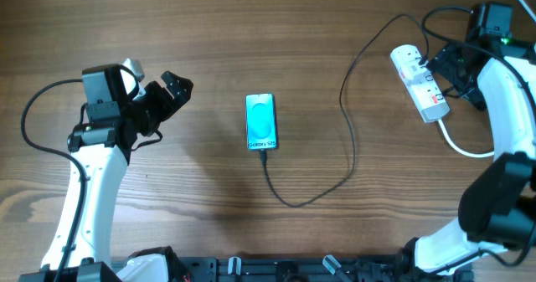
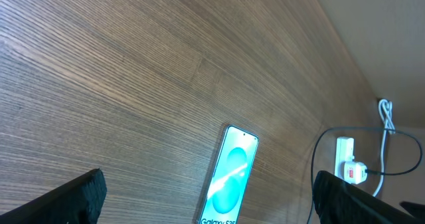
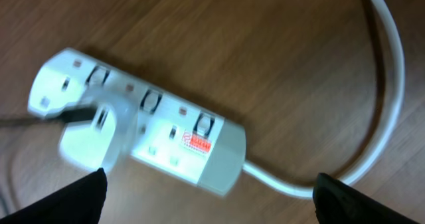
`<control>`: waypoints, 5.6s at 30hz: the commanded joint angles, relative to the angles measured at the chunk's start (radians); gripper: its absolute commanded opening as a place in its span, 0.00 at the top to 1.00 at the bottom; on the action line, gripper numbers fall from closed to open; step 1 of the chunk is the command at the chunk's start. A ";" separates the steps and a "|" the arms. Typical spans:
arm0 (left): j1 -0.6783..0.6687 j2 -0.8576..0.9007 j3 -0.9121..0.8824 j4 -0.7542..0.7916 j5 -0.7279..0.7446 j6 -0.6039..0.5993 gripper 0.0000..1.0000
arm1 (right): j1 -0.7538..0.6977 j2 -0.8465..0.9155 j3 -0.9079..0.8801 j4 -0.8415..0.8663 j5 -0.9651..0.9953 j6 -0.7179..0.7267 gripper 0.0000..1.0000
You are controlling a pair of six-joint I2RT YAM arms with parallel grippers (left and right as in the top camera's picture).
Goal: Plug charger to phone and switch on socket
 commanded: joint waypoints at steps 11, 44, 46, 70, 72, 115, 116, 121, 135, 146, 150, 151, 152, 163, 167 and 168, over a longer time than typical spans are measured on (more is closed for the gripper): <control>0.008 0.005 0.002 0.002 -0.009 0.023 0.00 | -0.044 0.175 -0.003 0.227 0.041 -0.076 0.00; 0.008 0.005 0.002 0.002 -0.009 0.023 0.00 | -0.151 0.306 -0.003 0.316 -0.340 -0.460 0.00; 0.008 0.005 0.002 0.002 -0.009 0.023 0.00 | -0.151 0.306 -0.003 0.293 -0.340 -0.459 0.00; 0.008 0.005 0.002 0.002 -0.009 0.023 0.00 | -0.119 0.306 -0.003 0.209 -0.335 -0.492 0.00; 0.008 0.005 0.002 0.002 -0.009 0.023 0.00 | -0.119 0.306 -0.003 0.204 -0.311 -0.491 0.00; 0.008 0.005 0.002 0.002 -0.009 0.023 0.00 | -0.047 0.204 0.154 0.229 -0.320 -0.534 0.00; 0.008 0.005 0.002 0.002 -0.009 0.023 0.00 | -0.047 0.204 0.154 0.230 -0.320 -0.534 0.00; 0.008 0.005 0.002 0.002 -0.009 0.023 0.00 | -0.047 0.204 0.154 0.229 -0.320 -0.534 0.00; 0.008 0.005 0.002 0.002 -0.009 0.023 0.00 | -0.047 0.204 0.154 0.230 -0.320 -0.534 0.00; 0.008 0.005 0.002 0.002 -0.009 0.023 0.00 | -0.047 0.204 0.154 0.230 -0.320 -0.534 0.00; 0.008 -0.007 0.002 -0.002 -0.009 0.023 0.00 | -0.047 0.204 0.154 0.230 -0.320 -0.534 0.00; 0.008 -0.026 0.002 -0.002 -0.009 0.023 0.00 | -0.047 0.204 0.154 0.230 -0.320 -0.534 0.00; 0.008 -0.062 0.002 -0.002 -0.009 0.023 0.00 | -0.047 0.204 0.154 0.230 -0.320 -0.534 0.00; 0.008 -0.290 0.002 -0.002 -0.009 0.023 0.00 | -0.047 0.204 0.154 0.230 -0.320 -0.534 0.00; 0.008 -0.292 0.002 -0.002 -0.009 0.023 0.00 | -0.047 0.204 0.154 0.230 -0.320 -0.534 0.00; 0.008 -0.292 0.002 -0.002 -0.009 0.023 0.00 | -0.047 0.204 0.154 0.230 -0.320 -0.534 0.00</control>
